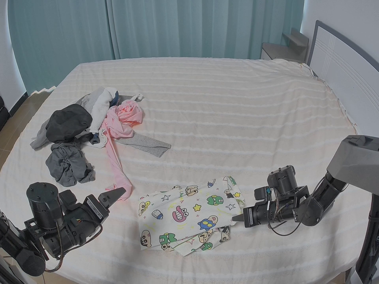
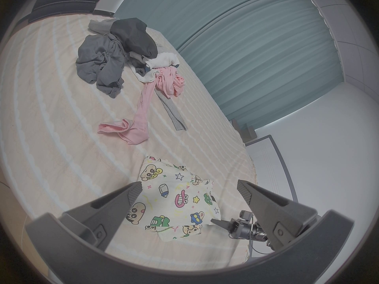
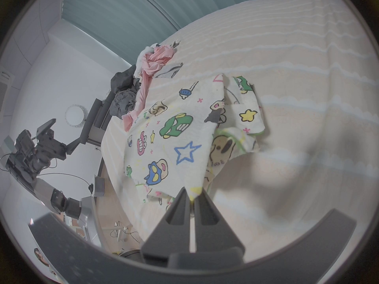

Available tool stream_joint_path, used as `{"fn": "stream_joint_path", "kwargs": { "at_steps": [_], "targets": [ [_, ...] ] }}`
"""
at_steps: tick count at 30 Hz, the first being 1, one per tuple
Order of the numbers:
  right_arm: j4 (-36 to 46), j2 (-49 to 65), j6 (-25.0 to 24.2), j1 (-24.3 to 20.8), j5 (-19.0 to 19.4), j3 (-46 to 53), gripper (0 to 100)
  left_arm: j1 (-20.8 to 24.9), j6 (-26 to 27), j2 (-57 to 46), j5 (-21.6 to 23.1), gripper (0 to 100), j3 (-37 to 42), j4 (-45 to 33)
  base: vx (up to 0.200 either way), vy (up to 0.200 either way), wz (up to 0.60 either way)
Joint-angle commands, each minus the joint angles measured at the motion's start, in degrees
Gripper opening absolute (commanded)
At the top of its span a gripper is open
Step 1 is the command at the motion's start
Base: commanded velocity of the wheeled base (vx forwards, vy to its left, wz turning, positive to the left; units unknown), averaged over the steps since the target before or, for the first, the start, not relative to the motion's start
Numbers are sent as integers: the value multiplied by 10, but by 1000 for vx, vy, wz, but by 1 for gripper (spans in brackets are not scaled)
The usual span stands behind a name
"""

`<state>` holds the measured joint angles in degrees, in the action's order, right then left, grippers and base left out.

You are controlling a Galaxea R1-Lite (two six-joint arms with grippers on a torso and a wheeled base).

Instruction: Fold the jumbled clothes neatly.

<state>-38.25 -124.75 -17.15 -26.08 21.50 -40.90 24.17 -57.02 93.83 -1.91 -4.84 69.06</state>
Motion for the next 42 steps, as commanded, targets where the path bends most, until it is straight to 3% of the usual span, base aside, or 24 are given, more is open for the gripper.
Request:
{"fn": "stream_joint_path", "kwargs": {
  "at_steps": [1,13,19,26,30,37,38,42],
  "targets": [
    [2,49,-1,0,3,26,0,0,0,1,0,100,0,0,0,0,0],
    [92,120,8,-6,28,63,0,0,0,2,0,100,0,0,0,0,0],
    [93,101,43,-3,28,88,0,1,0,2,0,100,0,0,0,0,0],
    [86,47,98,-1,4,109,0,1,0,4,0,100,0,0,0,0,0],
    [80,28,99,-2,-25,103,0,1,0,4,0,100,0,0,0,0,0],
    [75,30,98,0,-26,97,0,1,0,7,0,100,0,0,0,0,0],
    [73,33,97,1,-26,94,100,1,0,8,0,100,0,0,0,0,0],
    [65,61,96,20,-27,97,100,1,0,24,-1,100,0,0,0,0,0]
  ]
}}
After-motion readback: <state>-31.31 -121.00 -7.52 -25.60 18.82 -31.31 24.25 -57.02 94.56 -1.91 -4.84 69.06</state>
